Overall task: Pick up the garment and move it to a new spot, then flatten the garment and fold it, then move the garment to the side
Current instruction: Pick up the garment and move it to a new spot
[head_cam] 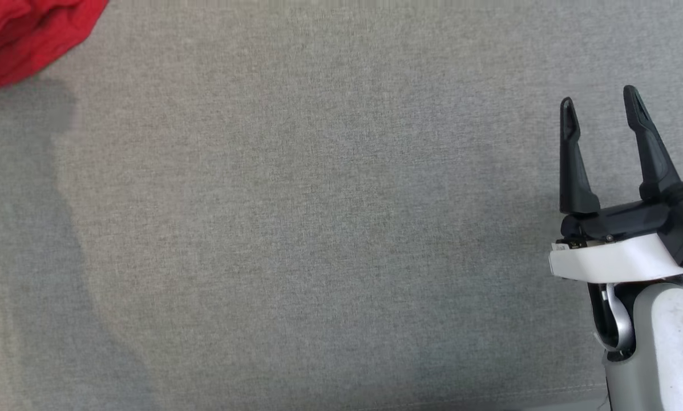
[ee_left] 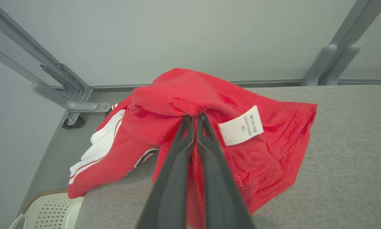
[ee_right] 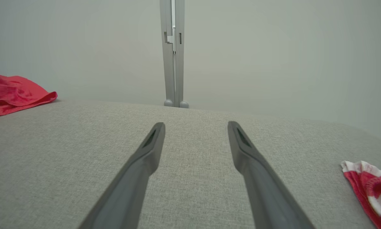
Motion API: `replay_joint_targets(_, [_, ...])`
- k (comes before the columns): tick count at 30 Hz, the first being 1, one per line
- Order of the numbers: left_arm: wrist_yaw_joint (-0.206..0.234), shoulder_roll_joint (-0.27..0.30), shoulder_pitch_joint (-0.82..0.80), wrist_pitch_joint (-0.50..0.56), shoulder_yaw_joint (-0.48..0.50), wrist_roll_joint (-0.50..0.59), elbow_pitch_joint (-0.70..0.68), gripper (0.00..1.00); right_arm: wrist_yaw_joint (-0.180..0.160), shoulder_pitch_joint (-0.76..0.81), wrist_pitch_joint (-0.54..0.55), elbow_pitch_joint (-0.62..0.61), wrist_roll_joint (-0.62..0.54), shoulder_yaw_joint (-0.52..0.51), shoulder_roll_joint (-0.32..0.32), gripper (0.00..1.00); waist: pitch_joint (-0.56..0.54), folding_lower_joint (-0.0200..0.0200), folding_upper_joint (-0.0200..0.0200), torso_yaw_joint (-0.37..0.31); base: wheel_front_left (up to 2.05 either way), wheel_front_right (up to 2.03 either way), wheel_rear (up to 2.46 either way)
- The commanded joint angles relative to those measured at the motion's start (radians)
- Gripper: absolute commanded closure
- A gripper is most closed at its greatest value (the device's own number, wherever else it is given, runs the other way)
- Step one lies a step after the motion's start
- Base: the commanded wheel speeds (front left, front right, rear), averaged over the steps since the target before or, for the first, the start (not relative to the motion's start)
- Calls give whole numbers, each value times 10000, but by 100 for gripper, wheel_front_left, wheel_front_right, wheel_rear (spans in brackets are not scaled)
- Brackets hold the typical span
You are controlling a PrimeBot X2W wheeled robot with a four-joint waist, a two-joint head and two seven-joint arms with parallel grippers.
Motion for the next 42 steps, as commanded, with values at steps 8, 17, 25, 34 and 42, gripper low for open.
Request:
replay_joint_targets(8, [-37,-224,320,97,-1461,-526,-2053,100,-15,442,-408,939,506,-164,-14,0,-2348,-1,0,-571,0,0,0])
replay_joint_targets(17, [-36,-1356,1267,418,-3691,-1157,-3917,100,-15,798,-704,1640,984,-54,-15,0,-3094,-1,0,-1392,0,0,0])
replay_joint_targets(25, [-30,-3074,3234,-817,-5266,-1517,-3736,100,-15,851,-904,2044,1212,32,-15,0,-2948,-1,0,-2048,0,0,0])
replay_joint_targets(34, [18,-4627,4709,-2262,-6246,-1801,-2812,100,-15,992,-1035,2273,1271,177,-11,0,-3010,-1,0,-2267,0,0,0])
replay_joint_targets(42, [440,-4844,4991,-3622,-6907,-1578,-2198,0,-15,1036,-1060,2564,1295,424,-14,0,-3192,-1,0,-2086,0,0,0])
